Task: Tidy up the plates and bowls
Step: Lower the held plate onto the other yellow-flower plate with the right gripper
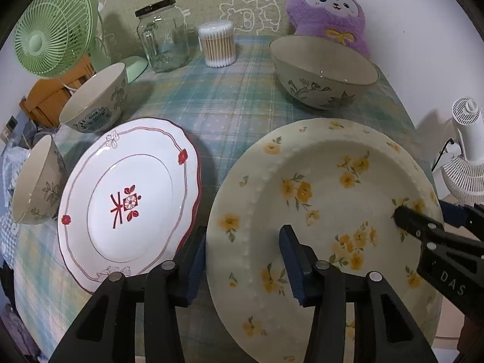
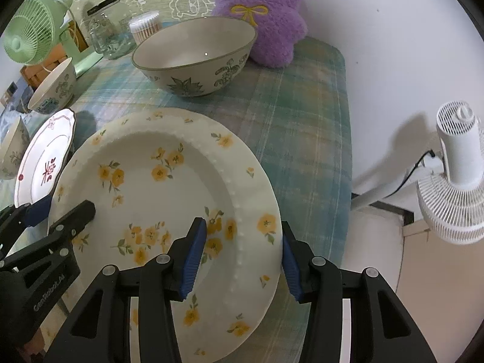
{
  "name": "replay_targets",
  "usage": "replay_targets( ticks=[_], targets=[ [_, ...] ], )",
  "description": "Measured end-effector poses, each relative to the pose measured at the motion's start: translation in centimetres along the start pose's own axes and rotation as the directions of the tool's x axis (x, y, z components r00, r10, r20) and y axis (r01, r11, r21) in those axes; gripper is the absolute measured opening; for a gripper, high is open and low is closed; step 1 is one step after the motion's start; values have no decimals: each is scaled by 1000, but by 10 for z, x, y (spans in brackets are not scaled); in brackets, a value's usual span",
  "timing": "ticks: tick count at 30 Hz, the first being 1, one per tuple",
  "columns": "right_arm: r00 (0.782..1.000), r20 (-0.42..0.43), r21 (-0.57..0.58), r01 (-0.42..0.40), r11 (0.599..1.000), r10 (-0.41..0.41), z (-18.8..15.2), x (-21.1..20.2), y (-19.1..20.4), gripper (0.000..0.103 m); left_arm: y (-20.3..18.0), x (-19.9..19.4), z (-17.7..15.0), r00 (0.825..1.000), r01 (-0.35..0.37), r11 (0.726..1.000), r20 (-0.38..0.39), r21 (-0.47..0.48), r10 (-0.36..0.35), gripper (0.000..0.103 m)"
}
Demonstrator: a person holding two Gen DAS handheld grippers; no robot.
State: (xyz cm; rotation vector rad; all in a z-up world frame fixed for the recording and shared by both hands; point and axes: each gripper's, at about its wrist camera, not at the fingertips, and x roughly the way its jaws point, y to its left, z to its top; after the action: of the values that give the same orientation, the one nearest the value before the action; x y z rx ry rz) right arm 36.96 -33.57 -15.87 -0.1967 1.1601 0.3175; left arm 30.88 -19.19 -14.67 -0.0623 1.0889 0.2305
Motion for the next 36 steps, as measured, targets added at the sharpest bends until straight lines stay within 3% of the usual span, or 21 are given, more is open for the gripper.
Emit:
replay_targets(
  ticks=[8,27,36],
  targets=[
    [1000,-8,38,5,999,-5,-13,-13,-2,49,-1,-10,-7,1000,18,999,-2,34,-18,47],
    [996,81,85,39,996,-46,-23,-73,16,49,17,-60,-6,994,40,997,96,64,-46,47],
    [993,96,108,64,992,-74,-43,-98,35,49,35,-82,-27,991,67,995,113,72,-75,47]
  ],
)
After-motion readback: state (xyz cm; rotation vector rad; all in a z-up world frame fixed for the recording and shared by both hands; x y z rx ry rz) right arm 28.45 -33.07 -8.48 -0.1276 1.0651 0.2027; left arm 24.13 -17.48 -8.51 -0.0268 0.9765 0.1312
